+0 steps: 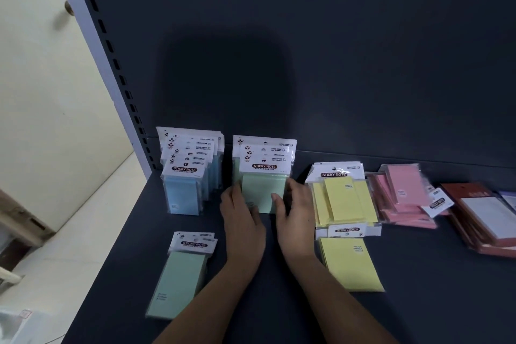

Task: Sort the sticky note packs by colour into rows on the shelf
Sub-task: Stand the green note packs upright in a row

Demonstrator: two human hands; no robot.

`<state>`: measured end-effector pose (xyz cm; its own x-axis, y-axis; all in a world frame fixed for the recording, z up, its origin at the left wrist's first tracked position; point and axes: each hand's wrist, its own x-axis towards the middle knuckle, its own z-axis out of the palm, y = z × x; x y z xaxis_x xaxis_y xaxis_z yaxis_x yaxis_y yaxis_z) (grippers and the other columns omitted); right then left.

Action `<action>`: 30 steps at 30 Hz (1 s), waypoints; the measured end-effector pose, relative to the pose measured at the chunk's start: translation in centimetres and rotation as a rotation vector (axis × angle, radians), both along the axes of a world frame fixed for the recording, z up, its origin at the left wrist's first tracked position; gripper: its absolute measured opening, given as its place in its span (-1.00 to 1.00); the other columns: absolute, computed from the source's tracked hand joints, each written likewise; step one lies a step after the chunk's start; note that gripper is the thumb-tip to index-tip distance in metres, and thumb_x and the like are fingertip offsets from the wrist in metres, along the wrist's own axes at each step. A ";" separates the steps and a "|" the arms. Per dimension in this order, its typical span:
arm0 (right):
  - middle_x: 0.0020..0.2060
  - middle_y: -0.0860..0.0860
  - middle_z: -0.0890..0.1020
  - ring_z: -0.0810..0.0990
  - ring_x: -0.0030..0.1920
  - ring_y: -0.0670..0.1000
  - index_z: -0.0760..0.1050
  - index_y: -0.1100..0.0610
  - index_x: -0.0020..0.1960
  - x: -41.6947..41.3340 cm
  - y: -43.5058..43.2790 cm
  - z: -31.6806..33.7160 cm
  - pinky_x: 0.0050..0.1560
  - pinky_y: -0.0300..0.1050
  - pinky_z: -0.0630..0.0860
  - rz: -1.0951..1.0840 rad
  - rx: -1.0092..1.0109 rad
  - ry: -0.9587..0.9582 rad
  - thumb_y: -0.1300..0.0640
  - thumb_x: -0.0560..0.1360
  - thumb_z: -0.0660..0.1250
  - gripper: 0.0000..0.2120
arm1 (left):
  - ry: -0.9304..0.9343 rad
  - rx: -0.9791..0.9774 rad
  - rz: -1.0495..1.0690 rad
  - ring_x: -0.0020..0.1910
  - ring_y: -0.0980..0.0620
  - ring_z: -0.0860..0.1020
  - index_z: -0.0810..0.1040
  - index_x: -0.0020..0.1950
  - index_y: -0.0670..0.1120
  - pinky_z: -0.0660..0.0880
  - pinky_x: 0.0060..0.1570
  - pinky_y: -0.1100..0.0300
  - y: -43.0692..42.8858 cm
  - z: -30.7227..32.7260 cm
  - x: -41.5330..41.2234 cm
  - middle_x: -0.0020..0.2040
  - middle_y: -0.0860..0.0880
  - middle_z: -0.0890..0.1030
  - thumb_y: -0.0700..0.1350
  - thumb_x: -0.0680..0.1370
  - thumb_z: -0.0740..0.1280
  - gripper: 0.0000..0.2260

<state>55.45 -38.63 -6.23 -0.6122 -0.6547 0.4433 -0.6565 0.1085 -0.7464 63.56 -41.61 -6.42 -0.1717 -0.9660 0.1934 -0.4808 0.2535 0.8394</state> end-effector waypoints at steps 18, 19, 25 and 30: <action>0.09 0.11 0.48 0.45 0.12 0.03 0.38 0.23 0.31 1.1 0.6 1.2 0.12 -0.38 0.28 0.049 0.087 -0.056 0.28 0.49 0.29 -0.61 | 0.113 0.101 -0.053 0.40 -0.12 0.27 0.19 0.44 -0.26 0.20 0.42 0.03 0.3 1.1 0.9 0.40 -0.22 0.30 -0.38 0.47 0.22 -0.46; 0.11 0.11 0.47 0.44 0.13 0.01 0.37 0.23 0.32 1.3 0.7 1.3 0.15 -0.38 0.28 0.051 0.097 -0.068 0.28 0.49 0.30 -0.60 | 0.129 0.133 -0.055 0.38 -0.14 0.30 0.20 0.43 -0.27 0.25 0.38 -0.03 0.3 1.2 1.0 0.38 -0.23 0.32 -0.36 0.46 0.24 -0.46; 0.21 0.01 0.34 0.28 0.23 -0.12 0.22 0.22 0.40 3.0 2.9 1.9 0.23 -0.43 0.14 0.031 0.063 -0.104 0.29 0.46 0.34 -0.43 | 0.149 0.161 -0.140 0.27 0.00 0.38 0.36 0.29 -0.17 0.29 0.22 0.26 1.9 5.2 2.7 0.25 -0.06 0.42 -0.33 0.42 0.29 -0.56; 0.01 0.02 0.47 0.46 0.07 0.00 0.46 0.20 0.20 5.5 5.4 2.4 0.15 -0.18 0.40 0.143 0.200 -0.124 0.26 0.48 0.30 -0.72 | -0.376 -0.056 -0.128 0.39 -0.05 0.25 0.31 0.39 -0.16 0.17 0.33 0.19 2.9 5.5 9.9 0.39 -0.08 0.34 -0.09 0.52 0.31 -0.53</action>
